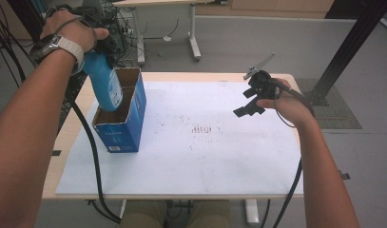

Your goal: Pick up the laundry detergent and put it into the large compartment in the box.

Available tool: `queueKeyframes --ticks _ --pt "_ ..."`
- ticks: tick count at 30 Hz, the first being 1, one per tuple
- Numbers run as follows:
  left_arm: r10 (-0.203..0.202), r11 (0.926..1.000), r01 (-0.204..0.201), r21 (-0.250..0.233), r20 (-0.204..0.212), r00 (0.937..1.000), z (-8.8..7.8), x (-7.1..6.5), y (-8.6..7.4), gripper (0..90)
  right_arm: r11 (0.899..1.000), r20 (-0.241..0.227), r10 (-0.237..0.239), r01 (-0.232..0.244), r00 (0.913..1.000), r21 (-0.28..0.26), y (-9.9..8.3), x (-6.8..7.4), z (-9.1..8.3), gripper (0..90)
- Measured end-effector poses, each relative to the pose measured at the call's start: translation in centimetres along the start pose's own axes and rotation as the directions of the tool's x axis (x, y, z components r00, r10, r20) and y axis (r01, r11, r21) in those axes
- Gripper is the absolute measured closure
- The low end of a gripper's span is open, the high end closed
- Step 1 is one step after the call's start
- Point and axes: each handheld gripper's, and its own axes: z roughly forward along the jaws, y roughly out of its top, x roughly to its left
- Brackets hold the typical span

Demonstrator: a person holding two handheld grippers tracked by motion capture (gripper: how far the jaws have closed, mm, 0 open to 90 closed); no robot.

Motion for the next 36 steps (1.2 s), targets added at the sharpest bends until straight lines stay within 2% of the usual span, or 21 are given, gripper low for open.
queueKeyframes --ticks 5,10,19,36 --pt "0.001 1.0 -0.001 -0.003 -0.001 1.0 0.8 0.1 0.1 37.6 1.0 -0.001 0.005 -0.005 1.0 0.003 -0.1 -0.1 0.1 7.9" --pt "-0.004 0.9999 0.004 0.01 0.017 0.9998 1.3 0.6 0.4 37.6 1.0 0.0 0.007 -0.007 1.0 0.001 -0.2 -0.2 0.2 7.9" --pt "0.001 0.9999 -0.001 0.016 0.008 1.0 2.2 0.3 0.6 37.6 1.0 -0.005 0.011 -0.011 0.9999 0.009 -0.2 -0.3 0.4 7.9" --pt "0.018 0.9993 -0.017 0.033 -0.001 0.9998 5.3 0.2 0.9 37.6 1.0 -0.009 0.015 -0.015 0.9998 0.017 -0.2 -0.5 0.7 7.9"
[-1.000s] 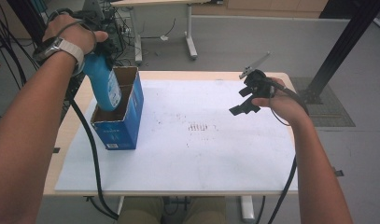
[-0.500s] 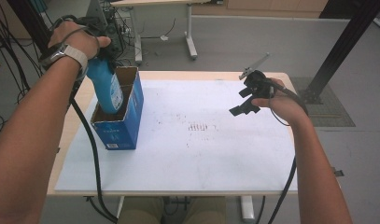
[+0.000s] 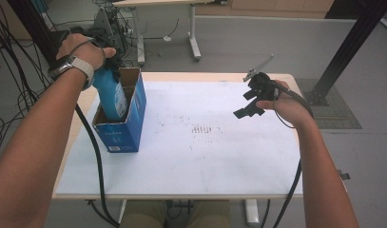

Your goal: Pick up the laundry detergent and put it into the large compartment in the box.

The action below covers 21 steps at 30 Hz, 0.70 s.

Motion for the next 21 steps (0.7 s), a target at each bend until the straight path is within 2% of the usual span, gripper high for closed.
queueKeyframes --ticks 13,21 --pt "0.011 0.9998 -0.011 0.014 0.003 0.9999 1.7 -0.4 0.4 37.6 1.0 -0.002 0.01 -0.01 0.9999 0.006 -0.2 -0.1 0.0 7.9" --pt "0.013 0.9996 -0.013 0.023 0.002 0.9999 2.7 -0.2 0.5 37.5 1.0 -0.002 0.009 -0.009 1.0 0.007 -0.3 -0.1 0.1 7.9"
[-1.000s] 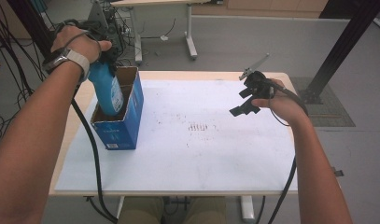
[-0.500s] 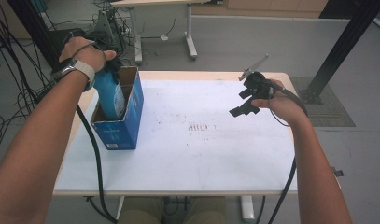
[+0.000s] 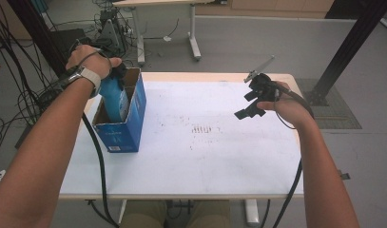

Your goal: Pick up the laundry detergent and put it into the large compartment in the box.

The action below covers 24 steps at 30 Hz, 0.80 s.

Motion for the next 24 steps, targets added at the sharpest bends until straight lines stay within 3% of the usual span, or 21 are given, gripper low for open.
queueKeyframes --ticks 18,24 --pt "-0.003 1.0 0.003 0.005 -0.007 1.0 2.4 0.3 0.1 37.5 1.0 -0.003 0.008 -0.008 1.0 0.011 0.2 -0.1 0.4 7.9" --pt "0.005 0.9998 -0.005 -0.018 -0.009 1.0 3.1 0.4 -0.2 37.5 1.0 -0.006 0.01 -0.01 0.9999 0.016 0.1 -0.2 0.5 7.9"
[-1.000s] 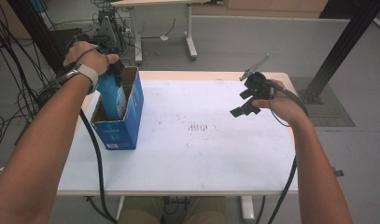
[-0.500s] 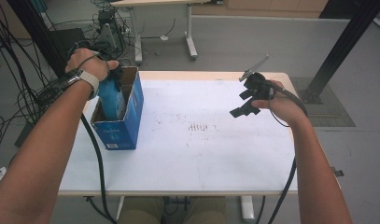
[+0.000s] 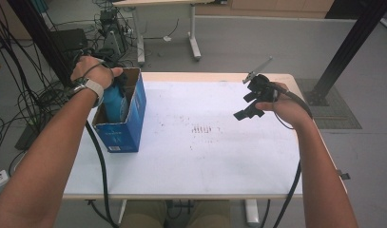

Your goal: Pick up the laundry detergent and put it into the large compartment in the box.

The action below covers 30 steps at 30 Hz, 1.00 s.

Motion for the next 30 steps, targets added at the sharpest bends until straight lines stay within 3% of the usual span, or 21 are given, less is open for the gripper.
queueKeyframes --ticks 30 --pt "0.012 0.9999 -0.012 0.003 -0.001 0.9999 2.9 0.1 0.0 37.5 1.0 0.002 0.013 -0.013 0.9999 -0.003 -0.6 0.0 0.1 7.9"
